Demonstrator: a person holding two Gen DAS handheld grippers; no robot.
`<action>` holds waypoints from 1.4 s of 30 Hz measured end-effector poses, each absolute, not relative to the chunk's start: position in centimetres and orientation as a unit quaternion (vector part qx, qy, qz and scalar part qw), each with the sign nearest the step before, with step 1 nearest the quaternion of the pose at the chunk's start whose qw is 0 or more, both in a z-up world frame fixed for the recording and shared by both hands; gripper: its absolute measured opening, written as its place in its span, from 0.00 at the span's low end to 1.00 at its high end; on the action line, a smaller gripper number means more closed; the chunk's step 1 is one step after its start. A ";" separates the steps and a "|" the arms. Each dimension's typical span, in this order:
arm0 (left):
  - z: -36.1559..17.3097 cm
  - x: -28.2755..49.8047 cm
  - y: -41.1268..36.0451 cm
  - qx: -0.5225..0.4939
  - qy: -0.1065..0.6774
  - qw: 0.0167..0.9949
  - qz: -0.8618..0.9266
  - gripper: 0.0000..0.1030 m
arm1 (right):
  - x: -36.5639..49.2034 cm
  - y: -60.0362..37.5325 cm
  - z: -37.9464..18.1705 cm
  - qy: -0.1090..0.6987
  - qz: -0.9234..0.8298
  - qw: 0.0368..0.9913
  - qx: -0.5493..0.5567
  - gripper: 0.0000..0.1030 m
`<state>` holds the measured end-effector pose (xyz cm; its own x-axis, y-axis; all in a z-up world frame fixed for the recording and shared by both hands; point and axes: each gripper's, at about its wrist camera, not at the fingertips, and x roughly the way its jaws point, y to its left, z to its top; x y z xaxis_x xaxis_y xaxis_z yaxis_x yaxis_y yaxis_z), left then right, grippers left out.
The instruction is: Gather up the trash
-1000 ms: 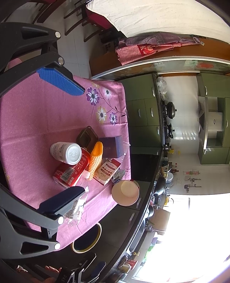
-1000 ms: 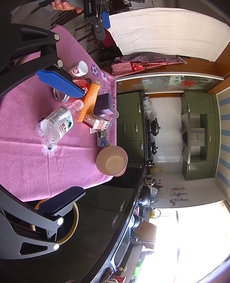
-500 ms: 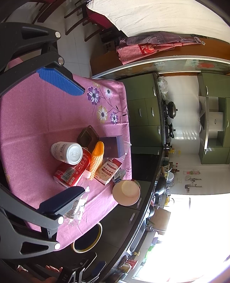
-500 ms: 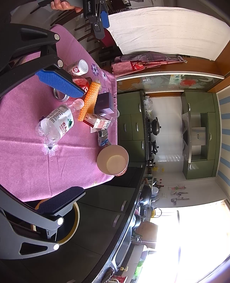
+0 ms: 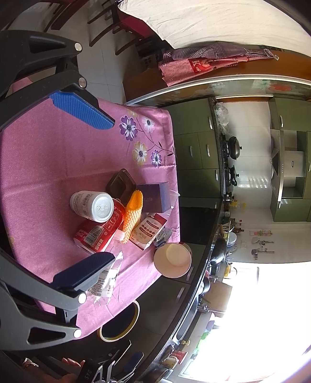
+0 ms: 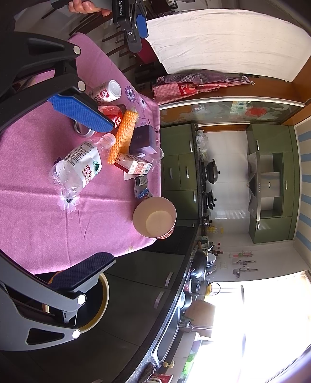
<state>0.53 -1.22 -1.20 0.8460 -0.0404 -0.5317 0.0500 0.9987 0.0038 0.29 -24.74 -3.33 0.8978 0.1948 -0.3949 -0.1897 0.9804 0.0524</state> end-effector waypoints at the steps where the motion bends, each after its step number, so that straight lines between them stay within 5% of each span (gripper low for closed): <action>1: -1.2 0.5 -1.3 0.009 0.277 0.961 -0.024 0.94 | 0.3 -24.7 -3.4 0.204 0.099 0.974 0.006 0.96; 42: -1.4 2.1 -0.8 0.007 0.288 0.957 -0.029 0.94 | 1.1 -25.2 -3.7 0.210 0.091 0.973 0.006 0.96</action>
